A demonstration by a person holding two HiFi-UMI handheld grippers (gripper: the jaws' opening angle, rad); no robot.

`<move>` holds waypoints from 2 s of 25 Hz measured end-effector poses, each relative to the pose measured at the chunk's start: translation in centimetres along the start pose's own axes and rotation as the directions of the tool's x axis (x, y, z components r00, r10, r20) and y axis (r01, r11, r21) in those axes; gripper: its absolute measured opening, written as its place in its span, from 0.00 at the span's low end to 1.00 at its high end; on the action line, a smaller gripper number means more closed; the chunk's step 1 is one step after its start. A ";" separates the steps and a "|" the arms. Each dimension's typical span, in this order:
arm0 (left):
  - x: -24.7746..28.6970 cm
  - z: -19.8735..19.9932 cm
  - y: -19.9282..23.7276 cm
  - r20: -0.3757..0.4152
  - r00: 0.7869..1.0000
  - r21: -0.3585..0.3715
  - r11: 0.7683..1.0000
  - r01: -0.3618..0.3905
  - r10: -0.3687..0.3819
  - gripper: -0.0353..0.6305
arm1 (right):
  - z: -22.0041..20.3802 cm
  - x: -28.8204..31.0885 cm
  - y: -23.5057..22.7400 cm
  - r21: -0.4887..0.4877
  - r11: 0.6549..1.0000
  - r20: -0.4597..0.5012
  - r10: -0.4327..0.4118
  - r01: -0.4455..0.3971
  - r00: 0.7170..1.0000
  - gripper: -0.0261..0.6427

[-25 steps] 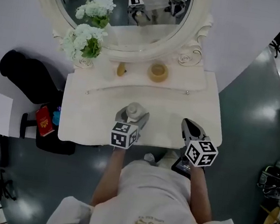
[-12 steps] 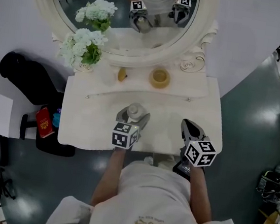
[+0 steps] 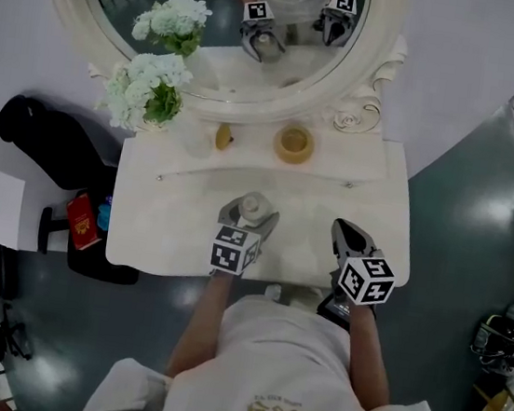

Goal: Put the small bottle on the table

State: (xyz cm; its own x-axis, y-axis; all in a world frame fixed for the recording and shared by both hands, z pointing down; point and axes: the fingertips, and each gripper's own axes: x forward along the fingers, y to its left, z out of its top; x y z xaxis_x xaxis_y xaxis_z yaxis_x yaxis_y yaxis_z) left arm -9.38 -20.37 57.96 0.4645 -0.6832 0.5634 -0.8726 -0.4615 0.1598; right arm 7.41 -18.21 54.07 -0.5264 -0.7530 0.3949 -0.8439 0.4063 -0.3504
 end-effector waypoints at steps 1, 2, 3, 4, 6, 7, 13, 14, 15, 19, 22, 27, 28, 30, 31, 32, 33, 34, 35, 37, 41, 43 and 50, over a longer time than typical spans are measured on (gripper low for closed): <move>0.1 -0.2 0.0 -0.006 1.000 -0.003 1.000 0.000 0.000 0.57 | -0.2 0.1 -0.1 -0.005 1.000 -0.009 0.000 0.000 1.000 0.06; 0.3 -0.4 0.1 -0.010 1.000 -0.007 1.000 -0.001 0.001 0.57 | -0.4 0.2 -0.3 -0.008 1.000 -0.018 -0.001 0.001 1.000 0.06; 0.4 -0.5 0.2 -0.014 1.000 -0.011 1.000 -0.002 0.002 0.57 | -0.6 0.4 -0.5 -0.009 1.000 -0.025 -0.002 0.002 1.000 0.06; 0.5 -0.7 0.3 -0.017 1.000 -0.015 1.000 -0.003 0.003 0.57 | -0.8 0.5 -0.7 -0.006 1.000 -0.031 -0.003 0.003 1.000 0.06; 0.9 -1.0 0.6 -0.026 1.000 -0.020 1.000 -0.006 0.005 0.57 | -1.1 0.8 -1.1 0.001 1.000 -0.040 -0.006 0.006 0.999 0.06; 1.1 -1.3 0.7 -0.033 0.999 -0.021 1.000 -0.007 0.006 0.57 | -1.2 1.0 -1.3 0.004 1.000 -0.046 -0.007 0.007 0.999 0.06; 2.6 -3.8 0.3 -0.114 0.993 0.039 0.999 0.000 0.005 0.57 | -2.6 1.7 -1.8 0.002 1.000 -0.086 -0.006 0.006 0.996 0.06; 2.8 -4.0 0.2 -0.123 0.992 0.040 0.999 0.005 -0.001 0.57 | -2.8 1.8 -2.0 0.000 1.000 -0.092 -0.007 0.007 0.996 0.06; 3.1 -4.2 0.1 -0.130 0.992 0.038 0.999 0.012 -0.007 0.57 | -2.9 1.9 -2.1 0.000 1.000 -0.097 -0.008 0.008 0.995 0.06; 4.0 -5.2 0.1 -0.154 0.988 0.029 0.999 0.023 -0.019 0.57 | -3.5 2.3 -2.9 0.017 1.000 -0.113 -0.014 0.016 0.993 0.06; 4.9 -5.8 0.2 -0.170 0.985 0.025 0.999 0.023 -0.019 0.57 | -3.9 2.7 -3.4 0.028 0.999 -0.124 -0.016 0.019 0.992 0.06; 5.7 -6.8 -0.2 -0.205 0.978 0.021 0.999 0.036 -0.031 0.57 | -4.9 3.2 -4.1 0.046 0.999 -0.152 -0.016 0.023 0.988 0.06; 5.9 -6.9 -0.3 -0.210 0.977 0.022 0.999 0.038 -0.033 0.57 | -5.0 3.4 -4.3 0.048 0.999 -0.156 -0.015 0.023 0.988 0.06; 6.2 -7.0 -0.4 -0.218 0.975 0.019 0.999 0.043 -0.038 0.57 | -5.0 3.7 -4.5 0.050 0.998 -0.161 -0.014 0.022 0.987 0.06; 6.4 -7.1 -0.3 -0.220 0.975 0.015 0.999 0.044 -0.040 0.57 | -5.0 3.8 -4.5 0.051 0.998 -0.165 -0.012 0.021 0.986 0.06; 6.6 -7.1 -0.3 -0.220 0.975 0.011 0.999 0.045 -0.042 0.57 | -5.0 4.0 -4.6 0.051 0.999 -0.168 -0.011 0.020 0.986 0.06; 6.7 -7.1 -0.2 -0.218 0.975 0.007 0.999 0.046 -0.043 0.57 | -5.1 4.2 -4.7 0.051 0.999 -0.172 -0.009 0.018 0.985 0.06; 6.9 -7.0 -0.1 -0.214 0.976 0.003 0.999 0.047 -0.045 0.57 | -5.2 4.4 -4.8 0.051 0.999 -0.178 -0.007 0.017 0.984 0.06; 7.1 -6.8 -0.1 -0.210 0.977 0.001 0.999 0.047 -0.046 0.57 | -5.3 4.6 -4.9 0.050 0.999 -0.183 -0.006 0.015 0.983 0.06; 7.5 -6.6 -0.1 -0.202 0.978 0.004 0.999 0.048 -0.046 0.57 | -5.6 4.8 -5.1 0.050 0.999 -0.194 -0.002 0.012 0.981 0.06; 8.0 -6.5 0.0 -0.198 0.980 0.055 0.998 0.039 -0.027 0.57 | -6.0 5.2 -5.2 0.058 0.998 -0.207 0.006 0.006 0.978 0.06; 8.2 -6.9 0.0 -0.209 0.978 0.112 0.993 0.031 -0.007 0.57 | -6.0 5.5 -5.1 0.060 0.998 -0.212 0.012 0.001 0.977 0.06; 8.5 -7.3 -0.3 -0.234 0.972 0.192 0.981 0.027 0.019 0.57 | -6.0 5.8 -5.3 0.061 0.998 -0.213 0.016 -0.003 0.977 0.06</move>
State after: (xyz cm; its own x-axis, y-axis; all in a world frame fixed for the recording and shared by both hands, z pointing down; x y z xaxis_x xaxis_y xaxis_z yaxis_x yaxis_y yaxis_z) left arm -6.31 -21.90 68.64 0.3991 -0.5405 0.7406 -0.8146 -0.5797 0.0159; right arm 8.19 -21.65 63.33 -0.5498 -0.6185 0.5614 -0.8344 0.3762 -0.4027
